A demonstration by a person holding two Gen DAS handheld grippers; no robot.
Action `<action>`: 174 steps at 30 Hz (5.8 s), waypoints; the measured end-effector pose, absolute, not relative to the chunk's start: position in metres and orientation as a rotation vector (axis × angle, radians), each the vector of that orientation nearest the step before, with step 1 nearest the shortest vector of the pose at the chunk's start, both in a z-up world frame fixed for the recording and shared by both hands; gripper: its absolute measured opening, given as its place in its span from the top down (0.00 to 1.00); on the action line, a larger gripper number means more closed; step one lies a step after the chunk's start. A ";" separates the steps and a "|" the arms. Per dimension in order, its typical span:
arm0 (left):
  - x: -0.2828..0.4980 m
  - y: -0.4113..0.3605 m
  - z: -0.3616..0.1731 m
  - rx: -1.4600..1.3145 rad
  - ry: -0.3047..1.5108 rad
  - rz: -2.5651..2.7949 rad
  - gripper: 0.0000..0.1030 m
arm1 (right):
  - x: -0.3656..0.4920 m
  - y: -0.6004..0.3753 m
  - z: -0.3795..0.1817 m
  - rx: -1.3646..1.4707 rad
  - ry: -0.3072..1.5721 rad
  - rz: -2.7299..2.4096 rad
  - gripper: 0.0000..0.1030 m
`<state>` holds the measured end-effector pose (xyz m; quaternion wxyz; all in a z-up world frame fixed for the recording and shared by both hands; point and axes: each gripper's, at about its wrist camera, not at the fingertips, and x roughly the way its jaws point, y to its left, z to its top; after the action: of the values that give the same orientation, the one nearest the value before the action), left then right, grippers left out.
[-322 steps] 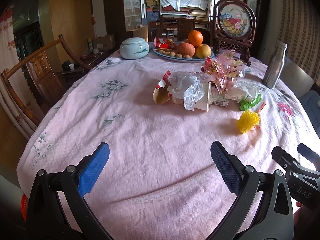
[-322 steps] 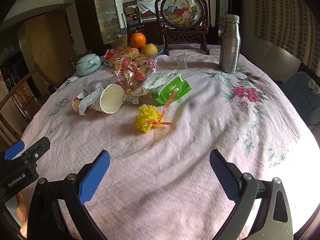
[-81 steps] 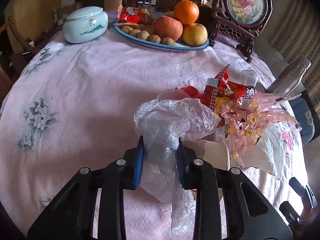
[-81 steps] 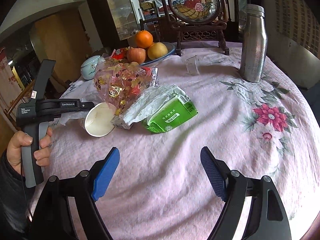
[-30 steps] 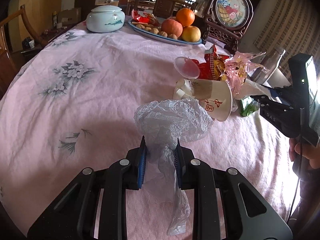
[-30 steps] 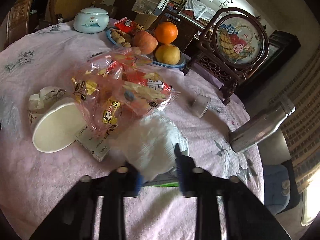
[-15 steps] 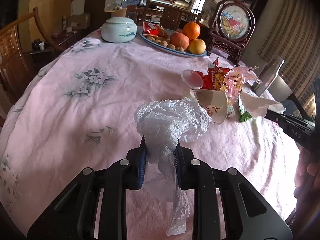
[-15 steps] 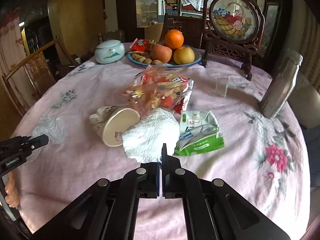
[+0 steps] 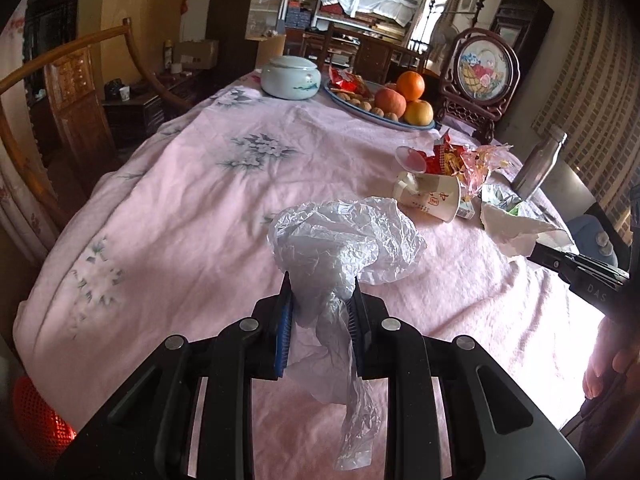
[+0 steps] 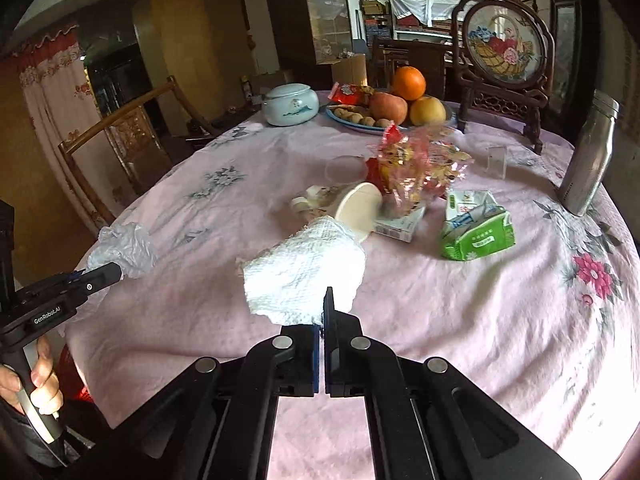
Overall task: Collect trash
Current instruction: 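Carry the bag and tissue to the red basket and release both, then swing both tools back toward the table, then grasp the white paper cup with the left gripper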
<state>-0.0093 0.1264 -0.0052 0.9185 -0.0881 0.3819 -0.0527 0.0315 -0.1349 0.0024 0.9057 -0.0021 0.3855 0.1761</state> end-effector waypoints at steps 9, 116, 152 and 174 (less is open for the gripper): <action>-0.083 0.189 0.005 -0.231 0.725 0.024 0.76 | -0.019 -0.045 0.033 -0.069 0.728 0.565 0.98; -0.106 0.261 -0.028 -0.215 0.850 0.326 0.22 | -0.029 0.029 -0.007 -0.014 0.826 0.716 0.28; 0.149 -0.080 -0.029 0.182 0.828 -0.039 0.21 | 0.053 -0.247 -0.067 0.315 0.837 0.278 0.27; 0.165 -0.046 -0.035 0.176 0.831 -0.085 0.92 | 0.055 -0.249 -0.070 0.312 0.880 0.235 0.27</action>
<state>0.1650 -0.0459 -0.0349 0.9102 0.0855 0.4031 -0.0410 0.0550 -0.2492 -0.0697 0.8864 0.1501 0.4232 0.1130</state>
